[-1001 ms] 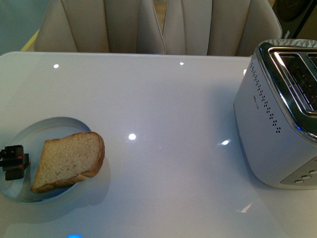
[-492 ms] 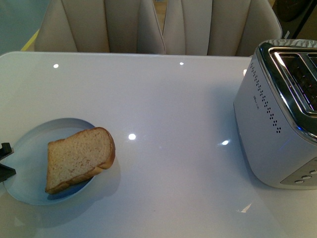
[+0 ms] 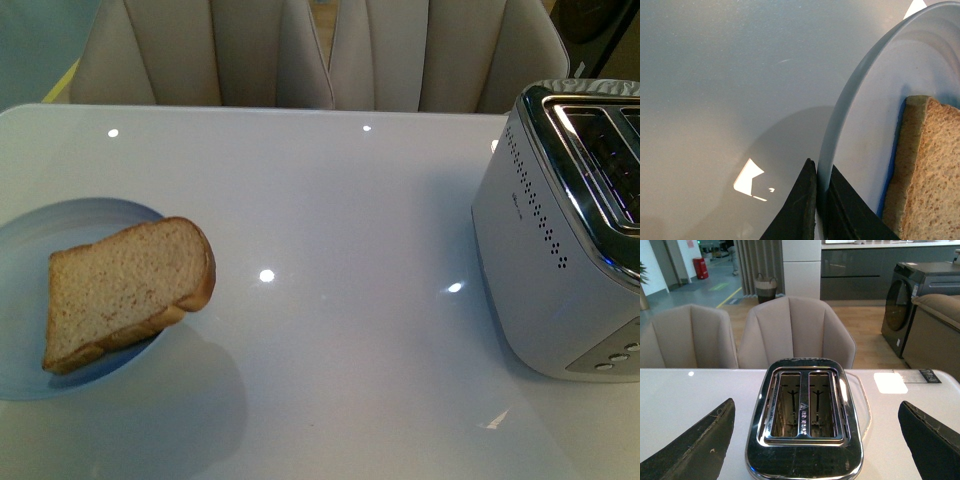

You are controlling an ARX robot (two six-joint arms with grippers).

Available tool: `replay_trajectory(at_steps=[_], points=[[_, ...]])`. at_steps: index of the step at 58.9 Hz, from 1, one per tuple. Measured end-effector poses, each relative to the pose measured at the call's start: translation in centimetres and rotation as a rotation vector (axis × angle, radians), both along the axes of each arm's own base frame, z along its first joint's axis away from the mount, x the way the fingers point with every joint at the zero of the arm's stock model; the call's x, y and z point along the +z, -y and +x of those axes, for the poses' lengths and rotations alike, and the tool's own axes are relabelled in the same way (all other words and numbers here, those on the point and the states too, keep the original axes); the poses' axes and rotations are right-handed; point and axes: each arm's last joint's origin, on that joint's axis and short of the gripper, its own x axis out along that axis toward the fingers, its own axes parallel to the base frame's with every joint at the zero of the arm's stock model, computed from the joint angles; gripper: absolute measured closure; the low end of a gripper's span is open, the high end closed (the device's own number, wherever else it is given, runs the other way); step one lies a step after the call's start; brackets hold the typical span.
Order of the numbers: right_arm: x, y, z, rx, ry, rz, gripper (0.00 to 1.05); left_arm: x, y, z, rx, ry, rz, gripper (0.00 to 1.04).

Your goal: Left arm holds plate, right arm toasts bread

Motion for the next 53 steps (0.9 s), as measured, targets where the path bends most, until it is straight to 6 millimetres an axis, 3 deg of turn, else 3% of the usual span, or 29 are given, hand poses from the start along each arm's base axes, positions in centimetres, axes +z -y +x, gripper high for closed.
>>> replay_trajectory(at_steps=[17,27,35,53], points=[[0.0,0.0,0.0,0.000,0.000,0.000,0.09,4.9,2.4,0.3,-0.029,0.057,-0.027,1.02],[0.0,0.0,0.0,0.000,0.000,0.000,0.09,9.8,6.2,1.7,-0.087,0.132,-0.030,1.02],[0.0,0.0,0.0,0.000,0.000,0.000,0.09,12.8,10.7,2.2,-0.159,0.177,-0.055,1.02],[0.0,0.0,0.0,0.000,0.000,0.000,0.09,14.5,16.4,1.1,-0.288,0.171,-0.085,1.02]])
